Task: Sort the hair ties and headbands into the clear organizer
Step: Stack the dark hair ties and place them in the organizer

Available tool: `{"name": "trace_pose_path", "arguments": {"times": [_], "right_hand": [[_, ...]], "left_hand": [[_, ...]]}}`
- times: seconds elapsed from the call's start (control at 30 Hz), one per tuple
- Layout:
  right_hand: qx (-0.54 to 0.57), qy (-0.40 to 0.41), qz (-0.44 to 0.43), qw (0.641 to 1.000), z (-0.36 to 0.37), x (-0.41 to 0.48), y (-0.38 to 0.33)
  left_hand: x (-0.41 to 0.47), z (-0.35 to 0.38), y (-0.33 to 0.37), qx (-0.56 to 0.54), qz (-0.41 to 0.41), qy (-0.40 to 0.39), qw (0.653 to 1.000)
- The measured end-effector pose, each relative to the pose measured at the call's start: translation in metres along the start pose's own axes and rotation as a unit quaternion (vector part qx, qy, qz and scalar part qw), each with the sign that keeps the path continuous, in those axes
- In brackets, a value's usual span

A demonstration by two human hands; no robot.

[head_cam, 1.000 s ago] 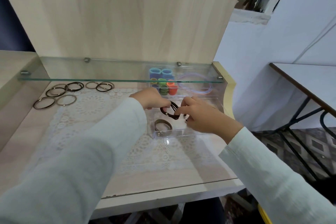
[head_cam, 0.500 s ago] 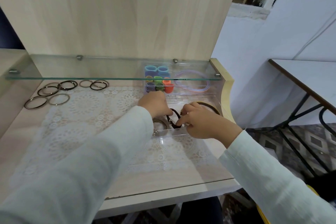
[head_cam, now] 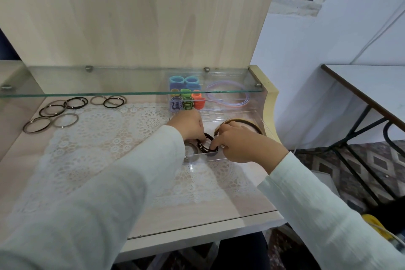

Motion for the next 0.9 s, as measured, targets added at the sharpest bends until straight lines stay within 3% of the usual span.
{"name": "trace_pose_path", "arguments": {"times": [0.43,0.67,0.9], "right_hand": [[0.006,0.023,0.001,1.0,-0.003,-0.003,0.002],[0.05,0.148,0.12,0.98,-0.013,0.005,0.02],[0.053,0.114,0.171,0.977,-0.009,0.014,0.016]], "left_hand": [[-0.003,0.001,0.002,-0.058,0.001,-0.031,0.998],[-0.005,-0.001,0.0,-0.061,0.006,-0.018,0.998],[-0.006,0.0,0.001,-0.057,0.009,-0.019,0.998]]}}
Point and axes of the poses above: each hand's wrist, its own x-axis towards the middle knuckle, its own z-axis out of the palm, y = z × x, the point moved 7 cm from there along x, towards the middle knuckle, and after that the axes turned 3 degrees about y, right-handed, at the moved point
